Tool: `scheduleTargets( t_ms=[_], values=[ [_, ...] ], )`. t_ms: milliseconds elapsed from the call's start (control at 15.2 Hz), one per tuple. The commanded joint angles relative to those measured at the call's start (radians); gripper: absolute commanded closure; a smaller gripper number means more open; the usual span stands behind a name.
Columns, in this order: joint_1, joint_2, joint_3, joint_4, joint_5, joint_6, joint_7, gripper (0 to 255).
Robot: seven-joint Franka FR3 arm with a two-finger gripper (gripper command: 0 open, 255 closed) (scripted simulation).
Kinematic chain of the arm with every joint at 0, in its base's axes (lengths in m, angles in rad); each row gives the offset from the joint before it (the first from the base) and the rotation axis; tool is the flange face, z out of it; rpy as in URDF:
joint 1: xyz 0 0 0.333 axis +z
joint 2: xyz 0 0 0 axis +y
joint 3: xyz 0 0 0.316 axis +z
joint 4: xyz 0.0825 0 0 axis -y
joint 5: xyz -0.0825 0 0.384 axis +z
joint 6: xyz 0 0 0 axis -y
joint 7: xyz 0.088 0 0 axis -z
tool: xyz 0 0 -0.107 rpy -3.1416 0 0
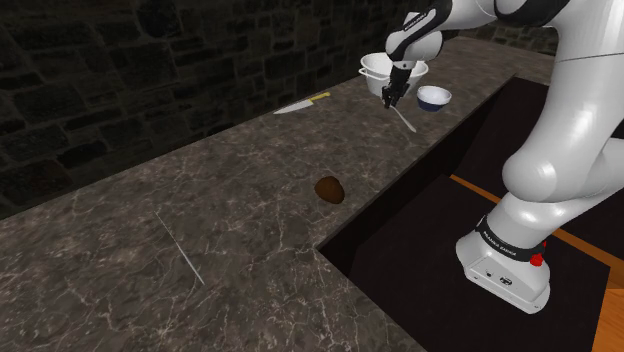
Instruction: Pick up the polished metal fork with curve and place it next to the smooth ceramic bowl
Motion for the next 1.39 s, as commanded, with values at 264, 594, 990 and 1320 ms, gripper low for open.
scheduleTargets(
  t_ms=[264, 594, 990, 1320],
  values=[
    [-0.001, 0.037, 0.002, -0.012, 0.003, 0.049, -0.003, 255],
    [-0.001, 0.037, 0.002, -0.012, 0.003, 0.049, -0.003, 255],
    [-0.001, 0.037, 0.002, -0.012, 0.003, 0.049, -0.003, 0],
    [-0.001, -0.041, -0.002, 0.006, -0.003, -0.047, 0.001, 0]
  ],
)
